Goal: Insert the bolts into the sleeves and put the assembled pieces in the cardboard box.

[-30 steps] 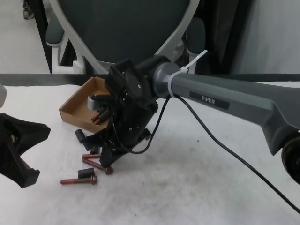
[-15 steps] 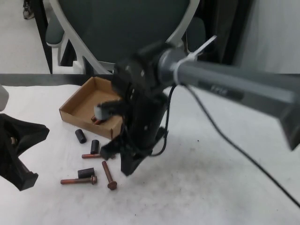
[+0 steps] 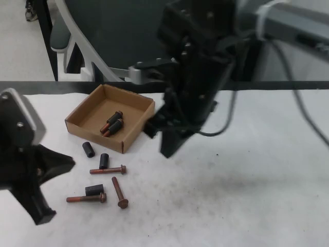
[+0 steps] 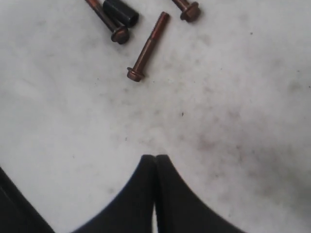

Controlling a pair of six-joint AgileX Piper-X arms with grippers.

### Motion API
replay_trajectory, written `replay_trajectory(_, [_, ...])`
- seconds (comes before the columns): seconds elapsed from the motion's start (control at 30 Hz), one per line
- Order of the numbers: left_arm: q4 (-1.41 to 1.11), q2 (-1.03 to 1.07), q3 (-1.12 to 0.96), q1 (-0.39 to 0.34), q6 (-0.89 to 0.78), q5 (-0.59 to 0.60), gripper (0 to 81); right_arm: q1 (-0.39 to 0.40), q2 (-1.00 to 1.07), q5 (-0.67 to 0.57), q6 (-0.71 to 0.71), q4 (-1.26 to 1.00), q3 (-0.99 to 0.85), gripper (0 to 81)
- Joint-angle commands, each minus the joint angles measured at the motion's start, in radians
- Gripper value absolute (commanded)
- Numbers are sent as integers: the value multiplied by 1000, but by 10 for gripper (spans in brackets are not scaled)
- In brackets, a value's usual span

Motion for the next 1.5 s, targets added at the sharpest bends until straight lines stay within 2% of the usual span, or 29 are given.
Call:
replay_trajectory(0.0, [-38, 30, -10, -29, 9, -14, 8, -18, -68, 7, -14, -29, 74, 3])
replay_trajectory(0.2, [-30, 153, -77, -95, 51, -93, 1, -47, -269, -9, 0, -167, 344, 3])
replay_trajectory(0.27, [-28, 191, -103, -110, 55, -145, 31, -48, -325, -8, 0, -180, 403, 3])
replay_trajectory(0.37, [16, 245, -165, -118, 55, -214, 70, -48, -386, -8, 0, -185, 483, 3])
replay_trajectory(0.5, [130, 322, -270, -118, 57, -276, 72, -48, -441, -12, 0, -184, 556, 3])
replay_trajectory(0.7, [295, 447, -430, -118, 58, -270, 94, -48, -471, -82, 0, -184, 634, 3])
replay_trajectory(0.83, [387, 507, -504, -118, 55, -270, 246, -48, -470, -82, 0, -184, 656, 3])
replay_trajectory(0.93, [390, 527, -516, -118, 53, -270, 314, -48, -470, -82, 0, -187, 656, 3])
replay_trajectory(1.47, [473, 531, -513, -118, 29, -223, 316, -48, -470, -82, 11, -206, 656, 3])
